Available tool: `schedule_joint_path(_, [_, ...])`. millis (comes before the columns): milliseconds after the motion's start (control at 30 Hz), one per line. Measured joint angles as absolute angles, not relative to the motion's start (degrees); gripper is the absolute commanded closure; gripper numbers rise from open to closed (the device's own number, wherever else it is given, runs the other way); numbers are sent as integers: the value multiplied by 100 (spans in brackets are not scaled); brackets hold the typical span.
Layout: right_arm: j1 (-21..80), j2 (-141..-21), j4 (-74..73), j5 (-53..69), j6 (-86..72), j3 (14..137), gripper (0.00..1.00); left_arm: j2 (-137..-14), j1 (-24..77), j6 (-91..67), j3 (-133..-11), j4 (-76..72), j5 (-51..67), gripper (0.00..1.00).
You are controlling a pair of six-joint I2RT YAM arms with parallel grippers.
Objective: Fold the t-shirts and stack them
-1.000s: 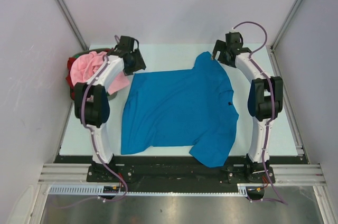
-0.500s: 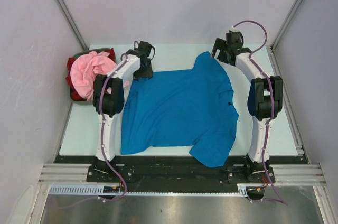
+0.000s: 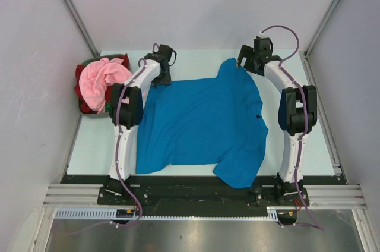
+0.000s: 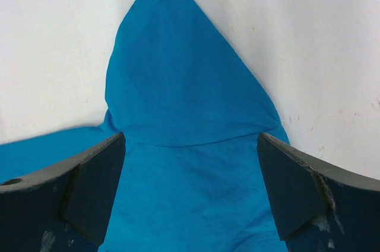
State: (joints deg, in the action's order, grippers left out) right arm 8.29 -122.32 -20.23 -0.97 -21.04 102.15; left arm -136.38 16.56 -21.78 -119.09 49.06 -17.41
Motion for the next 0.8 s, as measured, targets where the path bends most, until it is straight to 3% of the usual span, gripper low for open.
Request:
schedule_joint_path(333, [827, -12237, -1933, 56, -2119, 10210, 4, -13935, 1662, -2093, -12175, 5037, -1800, 53])
schedule_joint_path(633, [843, -12250, -1887, 82, -2119, 10202, 4, -14038, 1671, -2069, -12280, 5041, -1892, 74])
schedule_joint_path(800, [851, -12324, -1876, 82, -2117, 10202, 4, -14062, 1671, -2045, -12302, 5046, -1931, 97])
